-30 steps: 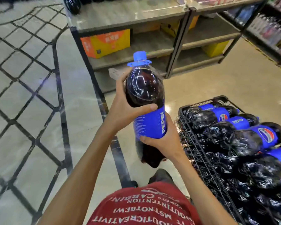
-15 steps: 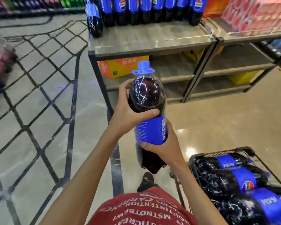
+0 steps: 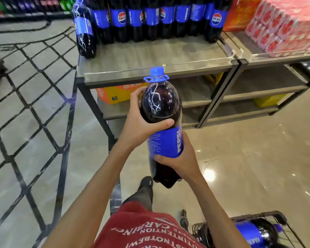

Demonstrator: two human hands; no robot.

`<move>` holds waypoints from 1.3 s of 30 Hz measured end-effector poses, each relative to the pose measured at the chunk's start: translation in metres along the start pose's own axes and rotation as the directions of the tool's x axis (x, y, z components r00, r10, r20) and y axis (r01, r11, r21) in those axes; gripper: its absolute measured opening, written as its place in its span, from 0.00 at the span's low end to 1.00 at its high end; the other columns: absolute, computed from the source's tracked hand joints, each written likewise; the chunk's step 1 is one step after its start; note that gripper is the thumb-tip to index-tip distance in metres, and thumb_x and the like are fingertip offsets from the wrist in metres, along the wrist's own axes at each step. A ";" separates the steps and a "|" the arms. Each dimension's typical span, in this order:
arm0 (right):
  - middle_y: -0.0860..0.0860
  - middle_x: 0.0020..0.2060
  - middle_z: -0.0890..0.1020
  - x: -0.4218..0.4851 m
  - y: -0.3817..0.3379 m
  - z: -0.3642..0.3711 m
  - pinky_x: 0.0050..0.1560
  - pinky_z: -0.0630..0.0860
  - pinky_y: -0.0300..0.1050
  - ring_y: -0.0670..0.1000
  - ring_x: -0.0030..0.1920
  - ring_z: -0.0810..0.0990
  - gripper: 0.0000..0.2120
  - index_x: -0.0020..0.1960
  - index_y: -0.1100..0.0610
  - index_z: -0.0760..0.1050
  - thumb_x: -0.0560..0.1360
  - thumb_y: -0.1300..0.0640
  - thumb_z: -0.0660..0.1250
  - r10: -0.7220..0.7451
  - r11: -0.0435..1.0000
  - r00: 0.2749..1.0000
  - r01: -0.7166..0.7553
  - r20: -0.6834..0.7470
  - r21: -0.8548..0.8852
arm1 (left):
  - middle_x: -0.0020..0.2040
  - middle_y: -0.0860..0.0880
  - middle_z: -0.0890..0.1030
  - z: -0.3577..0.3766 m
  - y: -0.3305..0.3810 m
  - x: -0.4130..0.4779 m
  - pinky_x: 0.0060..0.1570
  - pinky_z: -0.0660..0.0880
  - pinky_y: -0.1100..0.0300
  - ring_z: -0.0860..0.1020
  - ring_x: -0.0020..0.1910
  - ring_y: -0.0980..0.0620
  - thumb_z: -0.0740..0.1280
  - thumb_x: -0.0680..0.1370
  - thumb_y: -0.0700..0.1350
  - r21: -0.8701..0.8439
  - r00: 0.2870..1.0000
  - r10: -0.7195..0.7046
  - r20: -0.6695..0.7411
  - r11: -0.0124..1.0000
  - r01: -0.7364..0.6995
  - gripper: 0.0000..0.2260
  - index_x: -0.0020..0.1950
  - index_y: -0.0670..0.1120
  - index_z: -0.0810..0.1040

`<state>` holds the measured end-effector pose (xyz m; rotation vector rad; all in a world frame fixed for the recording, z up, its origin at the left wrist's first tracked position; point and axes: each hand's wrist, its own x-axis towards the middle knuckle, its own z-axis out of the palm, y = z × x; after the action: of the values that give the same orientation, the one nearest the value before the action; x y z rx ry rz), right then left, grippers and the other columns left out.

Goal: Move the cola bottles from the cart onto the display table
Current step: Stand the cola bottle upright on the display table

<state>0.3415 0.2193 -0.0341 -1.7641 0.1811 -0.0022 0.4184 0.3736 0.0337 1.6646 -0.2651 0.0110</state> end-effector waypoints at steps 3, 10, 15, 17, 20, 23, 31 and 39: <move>0.39 0.54 0.82 0.046 0.000 -0.009 0.52 0.84 0.50 0.45 0.54 0.83 0.43 0.68 0.46 0.70 0.56 0.47 0.84 0.003 1.000 1.000 -0.003 -0.007 0.000 | 0.68 0.54 0.73 0.007 -0.010 0.047 0.55 0.77 0.64 0.77 0.64 0.57 0.82 0.63 0.46 -0.013 1.000 -0.013 -0.005 1.000 0.013 0.41 0.68 0.59 0.63; 0.40 0.58 0.81 0.183 -0.012 -0.030 0.53 0.84 0.51 0.46 0.56 0.82 0.48 0.72 0.47 0.67 0.56 0.44 0.84 -0.009 1.000 1.000 0.009 -0.026 0.007 | 0.64 0.57 0.75 0.023 -0.030 0.186 0.53 0.73 0.72 0.77 0.59 0.66 0.84 0.64 0.39 -0.017 0.999 0.007 0.054 1.000 -0.006 0.42 0.69 0.54 0.62; 0.40 0.56 0.82 0.279 -0.026 -0.051 0.51 0.83 0.45 0.45 0.55 0.83 0.46 0.71 0.47 0.68 0.59 0.51 0.85 -0.036 0.999 0.998 0.036 -0.056 0.007 | 0.66 0.53 0.75 0.038 -0.042 0.287 0.64 0.74 0.61 0.77 0.64 0.59 0.83 0.59 0.49 -0.023 0.998 0.047 0.052 0.999 -0.045 0.45 0.70 0.53 0.62; 0.39 0.56 0.82 0.311 -0.028 -0.060 0.50 0.82 0.42 0.44 0.55 0.83 0.45 0.72 0.47 0.68 0.60 0.55 0.86 -0.047 0.999 0.997 0.048 -0.062 0.009 | 0.68 0.48 0.74 0.046 -0.047 0.322 0.67 0.73 0.54 0.76 0.66 0.54 0.83 0.59 0.50 -0.017 0.995 0.082 0.050 0.997 -0.081 0.46 0.71 0.49 0.63; 0.41 0.58 0.82 0.355 -0.027 -0.074 0.52 0.82 0.45 0.45 0.56 0.82 0.47 0.73 0.47 0.67 0.60 0.53 0.86 -0.046 0.999 0.995 0.048 -0.084 0.014 | 0.66 0.52 0.75 0.060 -0.050 0.368 0.66 0.73 0.60 0.76 0.65 0.57 0.82 0.59 0.51 -0.012 0.993 0.101 0.061 0.995 -0.101 0.47 0.72 0.49 0.63; 0.38 0.56 0.82 0.402 -0.026 -0.091 0.52 0.83 0.46 0.44 0.55 0.82 0.48 0.71 0.47 0.67 0.57 0.48 0.86 -0.041 0.999 0.994 0.042 -0.102 0.007 | 0.67 0.53 0.74 0.075 -0.054 0.413 0.65 0.71 0.63 0.75 0.66 0.59 0.82 0.58 0.51 0.002 0.991 0.114 0.071 0.993 -0.114 0.47 0.71 0.49 0.63; 0.44 0.58 0.79 0.531 -0.025 -0.153 0.52 0.83 0.46 0.45 0.57 0.81 0.46 0.69 0.50 0.65 0.58 0.54 0.87 -0.091 0.996 0.992 0.092 -0.086 0.014 | 0.68 0.51 0.75 0.130 -0.057 0.536 0.67 0.72 0.60 0.75 0.67 0.57 0.83 0.58 0.51 0.034 0.986 0.138 0.094 0.989 -0.141 0.47 0.72 0.47 0.64; 0.39 0.47 0.82 0.659 -0.024 -0.223 0.49 0.82 0.50 0.43 0.47 0.82 0.38 0.55 0.49 0.67 0.52 0.47 0.85 -0.081 0.995 0.996 0.082 0.023 -0.052 | 0.65 0.64 0.74 0.193 -0.060 0.638 0.67 0.69 0.63 0.74 0.67 0.60 0.84 0.58 0.49 0.150 0.977 0.212 0.022 0.965 -0.213 0.46 0.70 0.53 0.65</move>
<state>0.9726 -0.0744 -0.0305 -1.8224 0.0947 -0.0382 1.0209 0.0831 0.0571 1.7799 -0.4568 0.1920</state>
